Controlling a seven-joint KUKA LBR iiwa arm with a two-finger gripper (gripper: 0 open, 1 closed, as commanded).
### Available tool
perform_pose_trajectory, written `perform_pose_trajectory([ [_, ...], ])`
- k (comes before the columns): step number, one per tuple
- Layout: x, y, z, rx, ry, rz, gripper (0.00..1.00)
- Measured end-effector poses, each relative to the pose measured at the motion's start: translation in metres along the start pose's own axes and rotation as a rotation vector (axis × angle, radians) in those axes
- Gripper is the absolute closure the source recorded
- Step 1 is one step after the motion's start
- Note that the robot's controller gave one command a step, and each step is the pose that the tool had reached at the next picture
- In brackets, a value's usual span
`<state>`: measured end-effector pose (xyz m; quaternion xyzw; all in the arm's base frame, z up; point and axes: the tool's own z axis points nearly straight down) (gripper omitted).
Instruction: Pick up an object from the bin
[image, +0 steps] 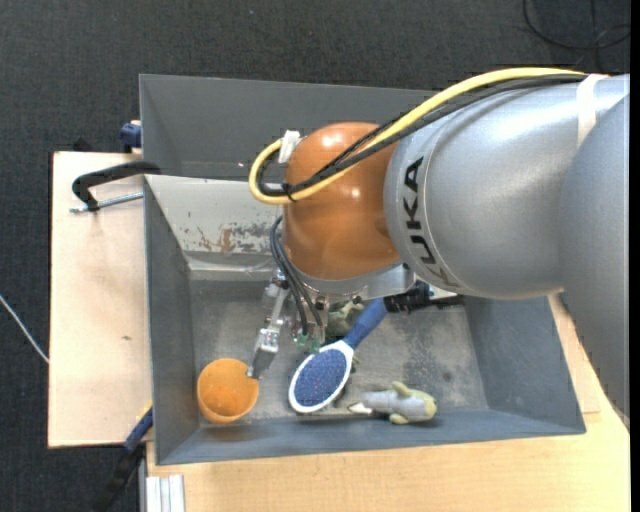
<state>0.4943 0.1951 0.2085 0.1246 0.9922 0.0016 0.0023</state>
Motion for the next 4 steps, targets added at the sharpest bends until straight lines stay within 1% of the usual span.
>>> perform_pose_trajectory([
  [1,-0.033,-0.072,0.066,0.01,0.009,0.048,0.0],
  [2,-0.047,-0.123,0.131,-0.001,0.024,-0.297,0.0],
  [3,-0.045,-0.124,0.132,0.003,0.031,-0.3,1.0],
  [4,-0.063,-0.165,-0.054,0.002,-0.008,-0.57,1.0],
])
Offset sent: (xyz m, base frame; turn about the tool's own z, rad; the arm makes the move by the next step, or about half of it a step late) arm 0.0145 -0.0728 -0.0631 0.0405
